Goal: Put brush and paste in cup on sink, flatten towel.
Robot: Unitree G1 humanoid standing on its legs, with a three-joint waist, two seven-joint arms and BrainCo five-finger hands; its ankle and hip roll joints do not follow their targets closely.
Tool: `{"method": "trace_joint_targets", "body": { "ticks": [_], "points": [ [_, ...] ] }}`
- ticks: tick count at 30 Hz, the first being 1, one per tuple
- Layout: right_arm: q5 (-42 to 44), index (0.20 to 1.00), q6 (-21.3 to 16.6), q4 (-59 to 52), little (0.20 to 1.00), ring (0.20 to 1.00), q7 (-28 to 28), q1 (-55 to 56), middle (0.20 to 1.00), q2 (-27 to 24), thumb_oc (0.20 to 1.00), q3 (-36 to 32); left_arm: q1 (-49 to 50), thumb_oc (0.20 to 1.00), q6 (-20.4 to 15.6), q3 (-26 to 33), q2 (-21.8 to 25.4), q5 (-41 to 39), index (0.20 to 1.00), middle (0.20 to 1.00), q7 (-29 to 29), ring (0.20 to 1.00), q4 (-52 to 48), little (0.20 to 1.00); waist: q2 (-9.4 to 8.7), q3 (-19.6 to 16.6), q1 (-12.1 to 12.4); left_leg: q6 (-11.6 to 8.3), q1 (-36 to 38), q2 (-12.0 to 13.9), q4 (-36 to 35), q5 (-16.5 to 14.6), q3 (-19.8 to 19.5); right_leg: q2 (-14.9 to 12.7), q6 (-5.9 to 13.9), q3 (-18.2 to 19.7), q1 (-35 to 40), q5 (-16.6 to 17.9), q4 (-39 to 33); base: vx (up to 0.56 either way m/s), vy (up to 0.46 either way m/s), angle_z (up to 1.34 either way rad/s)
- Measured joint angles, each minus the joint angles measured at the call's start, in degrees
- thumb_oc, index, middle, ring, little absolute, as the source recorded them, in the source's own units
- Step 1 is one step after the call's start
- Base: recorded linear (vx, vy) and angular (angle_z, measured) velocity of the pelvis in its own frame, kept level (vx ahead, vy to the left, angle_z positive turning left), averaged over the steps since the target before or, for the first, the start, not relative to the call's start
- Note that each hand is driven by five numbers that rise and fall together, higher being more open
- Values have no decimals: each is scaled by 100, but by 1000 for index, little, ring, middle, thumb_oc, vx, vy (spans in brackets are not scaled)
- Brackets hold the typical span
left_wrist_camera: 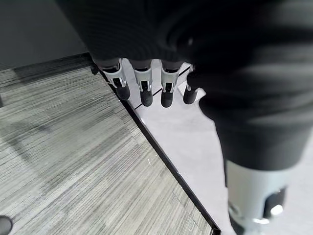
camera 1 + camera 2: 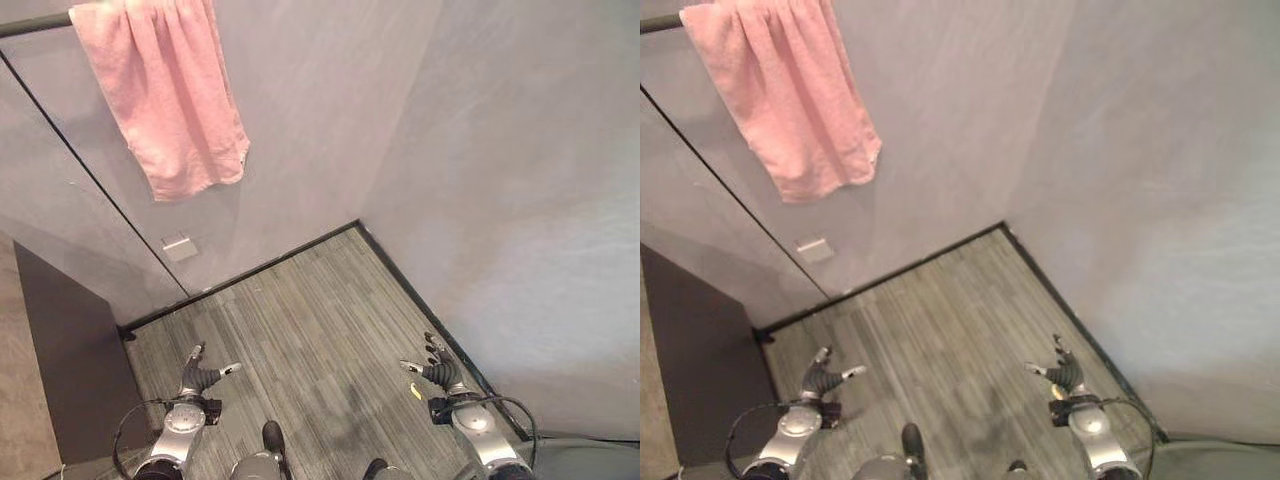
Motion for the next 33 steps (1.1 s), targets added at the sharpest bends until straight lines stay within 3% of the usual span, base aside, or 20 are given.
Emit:
{"method": "trace_joint_targets", "body": {
  "ticks": [1, 2, 3, 6, 7, 9, 11, 13, 14, 15, 17, 19, 21, 26, 31, 32, 33],
  "points": [
    [3, 1000, -1, 11, 1000, 1000, 0, -8, 1000, 7, 1000, 5, -3, 1000, -1, -10, 14, -1, 1000, 1000, 4, 1000, 3, 1000, 26, 15, -18, 42, 88, 8, -75, 27, -46, -1, 89, 206, -95, 11, 233, 132, 49, 15],
    [4, 1000, -2, 91, 1000, 1000, 1, -1, 1000, 21, 1000, 35, -32, 1000, 0, -14, 33, -2, 1000, 1000, 17, 1000, 47, 1000, 39, 17, -96, 86, 153, 33, -143, 29, -125, 130, 300, 635, -207, -183, 438, 187, 25, 30],
    [4, 1000, 0, 122, 1000, 1000, 3, 44, 1000, 33, 1000, 45, -60, 1000, 1, -33, 38, -4, 1000, 1000, 37, 1000, 101, 1000, 74, 28, -165, 138, 196, 33, -246, 28, -256, 340, 352, 992, -261, -361, 460, 272, 3, 52],
    [16, 1000, -1, 224, 1000, 1000, -3, 140, 1000, 31, 1000, 33, -121, 1000, 2, -249, -21, -5, 1000, 1000, 40, 1000, 231, 1000, 128, 23, -353, 182, 271, 33, -367, 87, -592, 711, 292, 1208, -293, -465, -242, 243, -90, 48],
    [17, 1000, 1, 232, 1000, 1000, -5, 144, 1000, 21, 1000, 30, -135, 1000, -2, -252, -76, -5, 1000, 1000, 40, 1000, 232, 1000, 138, 26, -400, 150, 281, 33, -385, 120, -670, 724, 269, 1212, -305, -424, -476, 265, -146, 54],
    [21, 1000, 2, 259, 1000, 1000, -5, 218, 1000, 39, 1000, 34, -133, 1000, -2, -251, -187, -12, 1000, 1000, 42, 1000, 252, 1000, 201, 54, -464, 97, 332, 28, -467, 156, -879, 694, 254, 1258, -325, -164, -1243, 198, -94, 52],
    [25, 1000, 12, 332, 1000, 1000, -5, 335, 1000, 79, 1000, 38, -104, 1000, -7, -254, -292, -32, 1000, 1000, 37, 1000, 250, 1000, 189, 38, -547, -14, 380, 40, -525, 206, -1190, 525, 268, 1281, -381, 517, -2037, 306, -148, 70],
    [26, 1000, 27, 334, 1000, 1000, -4, 352, 1000, 98, 1000, 43, -75, 1000, -8, -237, -311, -71, 1000, 1000, 41, 1000, 249, 1000, 170, 35, -596, -106, 407, 71, -527, 185, -1352, 451, 296, 1278, -465, 772, -2099, 337, -146, 71],
    [25, 1000, 34, 340, 1000, 1000, -3, 395, 1000, 117, 1000, 46, -6, 1000, -10, -242, -293, -71, 1000, 1000, 37, 1000, 226, 1000, 114, 12, -602, -286, 481, 93, -531, 174, -1548, 392, 300, 1370, -422, 891, -2088, 296, -123, 90],
    [25, 1000, 36, 327, 1000, 1000, -1, 508, 1000, 165, 1000, 47, 65, 1000, -14, -254, -222, -71, 1000, 1000, 38, 1000, 194, 1000, -86, -93, -609, -528, 565, 33, -553, 153, -1653, 338, 285, 1458, -289, 742, -2039, 131, -91, 71],
    [25, 1000, 79, 408, 1000, 1000, 1, 399, 1000, 17, 1000, 29, 179, 1000, -14, -263, -364, -130, 1000, 1000, 35, 1000, 204, 1000, 199, -114, -491, -691, 573, 444, -497, 170, -1544, 716, 5, 1192, -205, 497, -2038, 273, -189, 24],
    [20, 1000, 96, 419, 1000, 1000, 2, 229, 1000, -150, 1000, 26, 156, 1000, -12, -224, -533, -240, 1000, 1000, 35, 1000, 196, 1000, 383, -84, -486, -713, 559, 702, -520, 181, -1565, 965, -87, 1012, -178, 430, -2038, 193, -133, 14],
    [21, 1000, 99, 410, 1000, 1000, 1, 147, 1000, -251, 1000, 12, 147, 1000, -19, -218, -625, -280, 1000, 1000, 31, 1000, 172, 1000, 457, -121, -534, -784, 578, 799, -499, 225, -1502, 1072, -142, 942, -106, 386, -2038, 266, -194, 20],
    [43, 1000, 98, 316, 1000, 1000, 5, 120, 1000, -324, 1000, 2, -13, 1000, -39, -193, -678, -503, 1000, 1000, 24, 1000, 164, 1000, 399, -85, -583, -1030, 452, 974, -361, 150, -1701, 1254, -191, 668, 24, 182, -2039, 258, -177, 26],
    [131, 1000, 67, 195, 1000, 1000, 20, 88, 1000, -341, 1000, 25, -106, 1000, -110, -187, -549, -509, 1000, 1000, 40, 1000, 123, 1000, 345, 42, -428, -1119, -164, 885, 656, 127, -1824, 1156, -213, 553, 54, 85, -2037, 111, -82, 20],
    [177, 1000, 65, 200, 1000, 1000, 20, 60, 1000, -346, 1000, 24, -121, 1000, -120, -188, -500, -509, 1000, 1000, 47, 1000, 120, 1000, 344, 83, -397, -1141, -279, 873, 780, 228, -1810, 1137, -221, 499, 59, 78, -2037, 110, 63, 60],
    [242, 1000, 62, 196, 1000, 1000, 12, 55, 1000, -390, 1000, -1, -138, 1000, -124, -185, -447, -510, 1000, 1000, 52, 1000, 115, 1000, 376, 100, -455, -1054, -265, 917, 456, 467, -1470, 1078, -283, 281, 59, 48, -2040, 110, 141, 55]
  ]
}}
